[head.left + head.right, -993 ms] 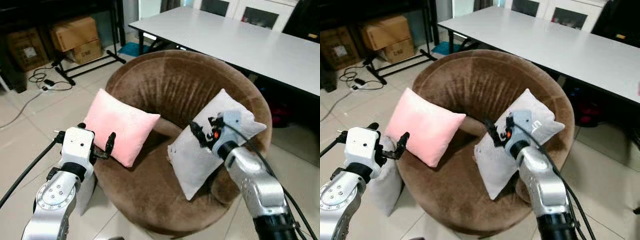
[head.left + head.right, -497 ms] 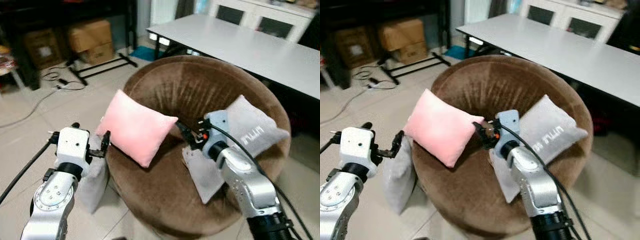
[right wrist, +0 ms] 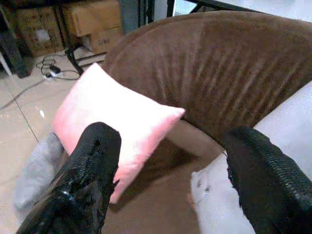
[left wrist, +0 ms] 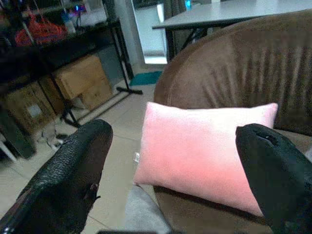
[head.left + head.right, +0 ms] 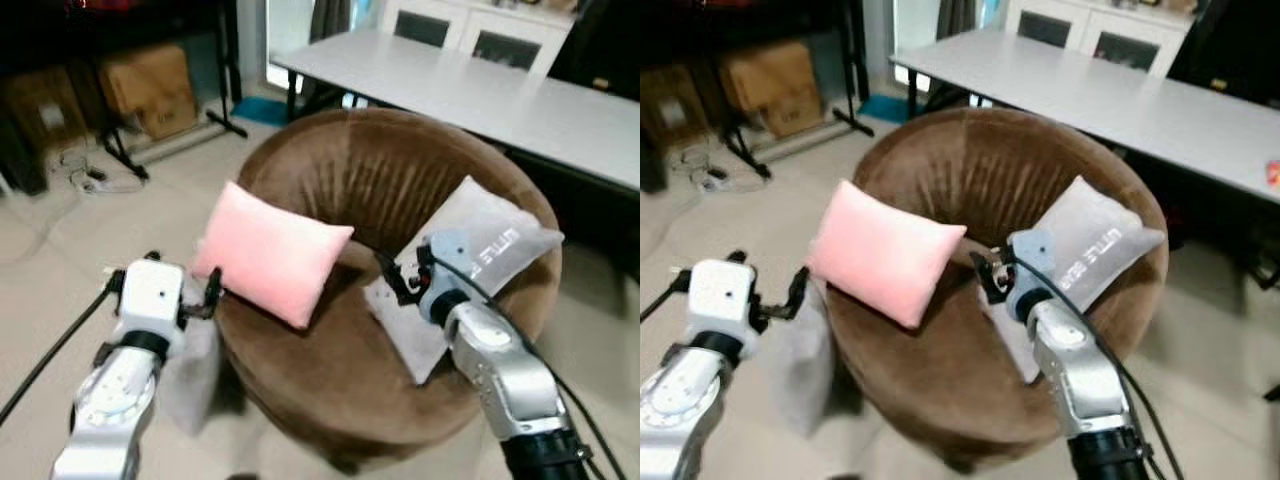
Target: Move the pillow to the sofa from floor
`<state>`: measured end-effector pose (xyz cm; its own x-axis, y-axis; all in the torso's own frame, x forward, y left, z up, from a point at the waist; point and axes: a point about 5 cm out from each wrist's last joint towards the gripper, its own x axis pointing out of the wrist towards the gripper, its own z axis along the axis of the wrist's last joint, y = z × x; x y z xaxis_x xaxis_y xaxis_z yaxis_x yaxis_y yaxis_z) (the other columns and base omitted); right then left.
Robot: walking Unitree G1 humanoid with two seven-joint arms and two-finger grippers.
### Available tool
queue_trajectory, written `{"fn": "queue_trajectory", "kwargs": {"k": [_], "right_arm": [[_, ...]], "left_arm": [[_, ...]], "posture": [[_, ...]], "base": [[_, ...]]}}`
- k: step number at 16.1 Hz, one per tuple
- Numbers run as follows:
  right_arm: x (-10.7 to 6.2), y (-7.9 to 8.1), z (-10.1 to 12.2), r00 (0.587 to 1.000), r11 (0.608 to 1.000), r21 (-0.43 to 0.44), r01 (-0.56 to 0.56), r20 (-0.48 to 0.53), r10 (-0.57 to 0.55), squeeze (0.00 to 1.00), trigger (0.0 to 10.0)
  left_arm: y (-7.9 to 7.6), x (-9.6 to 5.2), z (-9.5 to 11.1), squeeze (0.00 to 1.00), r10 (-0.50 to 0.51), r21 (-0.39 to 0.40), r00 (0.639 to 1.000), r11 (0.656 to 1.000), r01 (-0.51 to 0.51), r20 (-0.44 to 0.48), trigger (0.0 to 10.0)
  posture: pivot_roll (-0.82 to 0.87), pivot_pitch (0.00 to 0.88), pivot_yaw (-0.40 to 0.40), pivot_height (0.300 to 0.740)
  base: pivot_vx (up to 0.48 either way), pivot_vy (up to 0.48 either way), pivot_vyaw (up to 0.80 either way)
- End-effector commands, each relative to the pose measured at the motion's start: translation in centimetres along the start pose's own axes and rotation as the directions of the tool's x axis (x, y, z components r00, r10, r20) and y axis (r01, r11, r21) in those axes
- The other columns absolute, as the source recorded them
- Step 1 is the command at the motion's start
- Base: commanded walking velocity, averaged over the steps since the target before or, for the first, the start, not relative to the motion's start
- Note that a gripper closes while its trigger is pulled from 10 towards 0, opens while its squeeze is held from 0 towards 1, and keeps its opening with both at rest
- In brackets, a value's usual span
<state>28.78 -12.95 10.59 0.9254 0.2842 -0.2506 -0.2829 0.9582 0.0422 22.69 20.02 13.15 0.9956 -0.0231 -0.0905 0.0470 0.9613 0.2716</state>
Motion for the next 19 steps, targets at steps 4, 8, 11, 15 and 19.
{"fn": "queue_trajectory", "kwargs": {"k": [4, 8, 11, 15, 19], "right_arm": [[0.1, 0.0, 0.4, 1.0, 1.0, 0.027, 0.012, 0.02, -0.012, 0.0, 10.0], [-0.5, -0.5, -0.4, 0.999, 0.997, 0.07, 0.045, 0.016, -0.046, 0.0, 10.0], [-0.4, -0.1, -0.2, 0.999, 0.997, 0.079, 0.026, 0.018, -0.027, 0.0, 10.0], [-0.3, 1.0, -0.2, 0.999, 0.998, 0.043, -0.047, 0.012, 0.047, 0.0, 10.0], [-0.5, 1.4, -0.5, 0.995, 0.995, 0.014, -0.097, -0.017, 0.098, 0.0, 10.0]], "left_arm": [[0.6, 0.1, 0.4, 0.0, 0.063, -0.013, 0.998, 0.998, -0.062, 0.024, 10.0], [1.2, -0.1, 0.5, 0.0, 0.09, -0.024, 0.995, 0.996, -0.089, 0.045, 10.0], [1.2, -0.2, 0.6, 0.0, 0.084, -0.027, 0.995, 0.996, -0.082, 0.049, 10.0], [1.1, -0.1, 0.7, 0.0, 0.072, -0.023, 0.996, 0.997, -0.07, 0.054, 10.0], [1.1, -0.3, 0.8, 0.0, 0.062, -0.015, 0.997, 0.998, -0.062, 0.055, 10.0]], "posture": [[0.04, 0.0, -0.06, 0.74], [0.04, 0.0, -0.061, 0.74], [0.04, 0.0, -0.057, 0.74], [0.04, 0.0, -0.052, 0.74], [0.05, 0.0, -0.05, 0.74]], "base": [[0.0, 0.195, 0.0], [0.0, 0.0, 0.0], [0.316, 0.0, 0.66], [0.324, 0.0, 0.19], [0.326, 0.0, 0.4]]}}
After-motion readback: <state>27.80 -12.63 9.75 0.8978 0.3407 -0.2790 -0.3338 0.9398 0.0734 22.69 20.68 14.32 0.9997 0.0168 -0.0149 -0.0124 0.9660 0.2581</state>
